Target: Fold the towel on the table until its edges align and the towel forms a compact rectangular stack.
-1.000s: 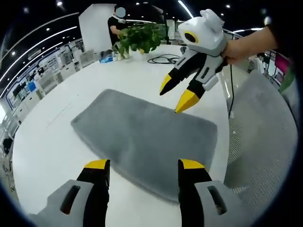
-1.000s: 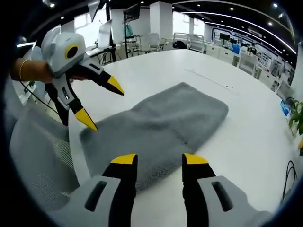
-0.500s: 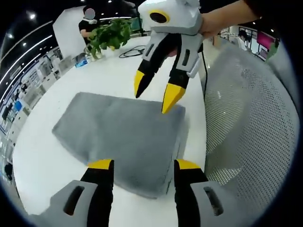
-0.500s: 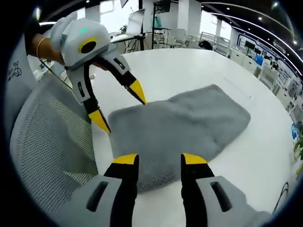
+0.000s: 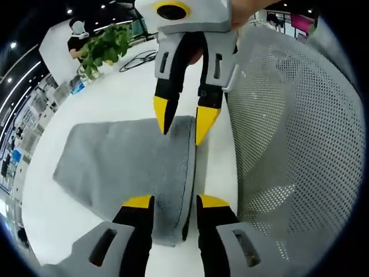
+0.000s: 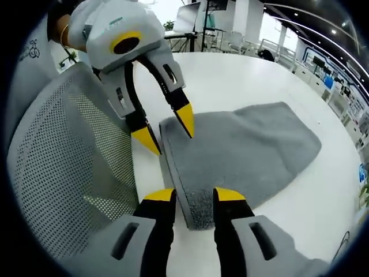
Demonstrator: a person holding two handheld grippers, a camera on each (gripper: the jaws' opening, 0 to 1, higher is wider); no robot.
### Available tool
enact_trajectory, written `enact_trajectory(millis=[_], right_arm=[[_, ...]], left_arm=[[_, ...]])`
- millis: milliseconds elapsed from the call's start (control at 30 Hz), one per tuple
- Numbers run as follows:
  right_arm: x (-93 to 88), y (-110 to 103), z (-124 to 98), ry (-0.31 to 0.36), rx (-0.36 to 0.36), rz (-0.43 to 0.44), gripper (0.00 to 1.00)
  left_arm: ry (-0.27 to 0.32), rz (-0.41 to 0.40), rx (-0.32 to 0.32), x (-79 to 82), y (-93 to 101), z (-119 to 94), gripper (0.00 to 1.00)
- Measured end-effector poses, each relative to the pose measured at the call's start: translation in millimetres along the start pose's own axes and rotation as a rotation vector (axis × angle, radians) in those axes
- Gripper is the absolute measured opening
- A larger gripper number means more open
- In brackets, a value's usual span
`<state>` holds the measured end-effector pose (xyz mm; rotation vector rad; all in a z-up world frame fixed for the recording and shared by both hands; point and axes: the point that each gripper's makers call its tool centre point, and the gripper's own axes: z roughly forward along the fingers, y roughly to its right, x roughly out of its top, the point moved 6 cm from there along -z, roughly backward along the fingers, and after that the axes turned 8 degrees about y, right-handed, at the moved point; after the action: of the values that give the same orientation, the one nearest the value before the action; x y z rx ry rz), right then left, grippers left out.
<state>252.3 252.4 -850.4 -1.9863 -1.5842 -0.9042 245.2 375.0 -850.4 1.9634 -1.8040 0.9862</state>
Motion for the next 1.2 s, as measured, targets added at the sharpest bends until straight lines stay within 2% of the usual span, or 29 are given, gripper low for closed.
enact_trajectory(millis=[167, 300, 367, 400, 500, 600, 833, 1000, 1200], right_arm=[[-7.6, -7, 5, -0.053, 0.031, -0.074, 0.23], [-10.3, -8, 9, -0.073, 0.035, -0.097, 0.22], [-11.4, -8, 11, -0.082, 0.034, -0.114, 0.21], [-12.1, -8, 11, -0.087, 0.035, -0.12, 0.21], [-12.4, -9, 12, -0.09, 0.03, -0.14, 0.19], [-12.7, -8, 13, -0.092, 0.016, -0.187, 0.16], [-12.9, -6, 11, -0.061, 0.03, -0.184, 0.15], [-11.2, -4, 13, -0.065, 0.011, -0.201, 0.09], [-12.5, -2, 15, -0.061, 0.008, -0.185, 0.07]], left_arm=[[-0.011, -0.015, -0.009, -6.4, -0.6, 5, 0.25], [-0.028, -0.031, -0.012, -6.0, -0.7, 9, 0.26], [-0.05, 0.004, -0.026, -7.5, -0.1, 11, 0.25], [-0.036, 0.004, -0.021, -6.1, -1.1, 11, 0.24], [-0.05, -0.033, -0.032, -7.6, -4.3, 13, 0.24], [-0.051, -0.03, -0.041, -8.0, -5.0, 14, 0.23], [-0.038, -0.017, -0.053, -7.1, -8.3, 15, 0.17], [-0.06, 0.024, -0.035, -3.9, -8.5, 14, 0.12], [-0.055, 0.014, -0.025, -5.8, -10.5, 13, 0.1]])
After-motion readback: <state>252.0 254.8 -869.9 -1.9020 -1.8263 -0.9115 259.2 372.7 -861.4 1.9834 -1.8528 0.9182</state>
